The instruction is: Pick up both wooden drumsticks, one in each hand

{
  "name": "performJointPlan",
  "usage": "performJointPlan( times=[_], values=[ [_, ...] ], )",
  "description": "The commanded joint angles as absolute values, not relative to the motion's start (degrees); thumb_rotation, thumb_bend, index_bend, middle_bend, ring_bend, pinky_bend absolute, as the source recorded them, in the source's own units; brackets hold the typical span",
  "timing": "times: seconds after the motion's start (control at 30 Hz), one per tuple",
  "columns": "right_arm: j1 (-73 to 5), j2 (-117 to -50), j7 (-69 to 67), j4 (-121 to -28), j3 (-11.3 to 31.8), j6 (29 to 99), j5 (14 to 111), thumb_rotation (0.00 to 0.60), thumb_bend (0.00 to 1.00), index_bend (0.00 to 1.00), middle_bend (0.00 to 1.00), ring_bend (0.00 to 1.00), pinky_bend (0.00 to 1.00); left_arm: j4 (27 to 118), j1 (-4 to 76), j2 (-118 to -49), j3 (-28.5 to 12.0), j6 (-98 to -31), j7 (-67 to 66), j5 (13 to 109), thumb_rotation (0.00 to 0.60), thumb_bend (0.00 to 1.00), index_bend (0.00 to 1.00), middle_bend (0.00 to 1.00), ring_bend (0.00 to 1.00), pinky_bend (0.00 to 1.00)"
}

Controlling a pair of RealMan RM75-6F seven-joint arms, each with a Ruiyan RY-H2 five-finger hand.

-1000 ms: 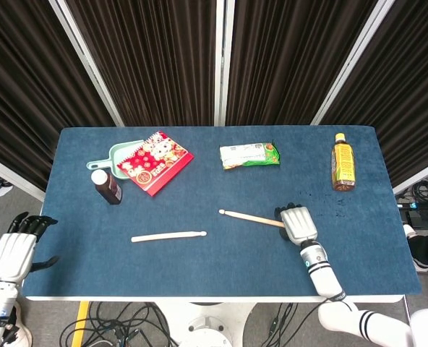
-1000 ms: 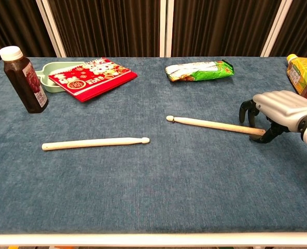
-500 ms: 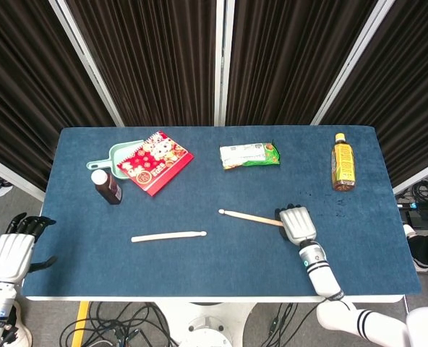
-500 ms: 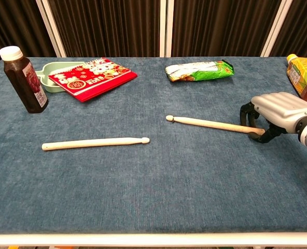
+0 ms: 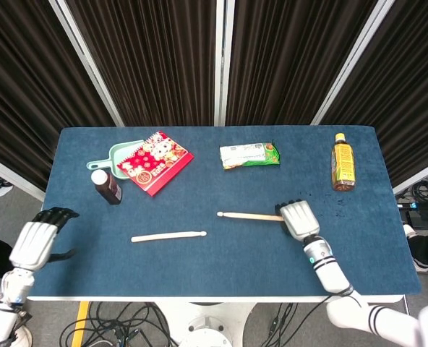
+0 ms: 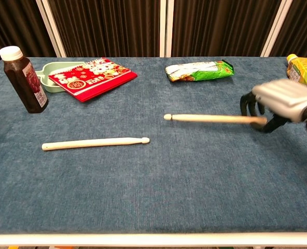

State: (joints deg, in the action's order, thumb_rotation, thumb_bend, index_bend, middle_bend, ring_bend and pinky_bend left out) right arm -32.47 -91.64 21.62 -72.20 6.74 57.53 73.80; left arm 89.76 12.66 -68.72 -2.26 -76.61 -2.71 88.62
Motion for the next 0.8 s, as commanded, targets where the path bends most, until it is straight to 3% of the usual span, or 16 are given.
performJointPlan(
  times=[0.03,0.17,0.3,0.8],
  values=[
    [-32.3,-84.8,18.1,-78.3,7.5,61.5,78.2,0.6,0.8,0.63,0.64,0.46,0.48,92.2,15.8,-69.5,-3.4,-72.7,-5.8,88.2,0.6,0.05,0.29,0.24,0.23,0.46],
    [-31.5,-79.5,15.9,-83.3,9.0,64.8,79.7,0.6,0.8,0.63,0.64,0.46,0.48,94.0,18.8,-72.6,-4.8,-68.8,-10.9,85.5,0.6,0.06,0.34,0.28,0.38,0.66],
    [-30.4,-75.7,14.4,-86.2,10.0,67.4,80.0,0.6,0.8,0.63,0.64,0.46,0.48,93.4,21.4,-78.0,-5.7,-65.2,-19.1,81.1,0.6,0.09,0.4,0.39,0.56,0.79],
    [-28.1,-74.1,8.5,-84.5,9.3,68.1,78.7,0.6,0.8,0.63,0.63,0.46,0.48,88.1,26.8,-92.0,-6.3,-60.3,-37.6,67.2,0.6,0.2,0.46,0.47,0.74,0.88]
  ],
)
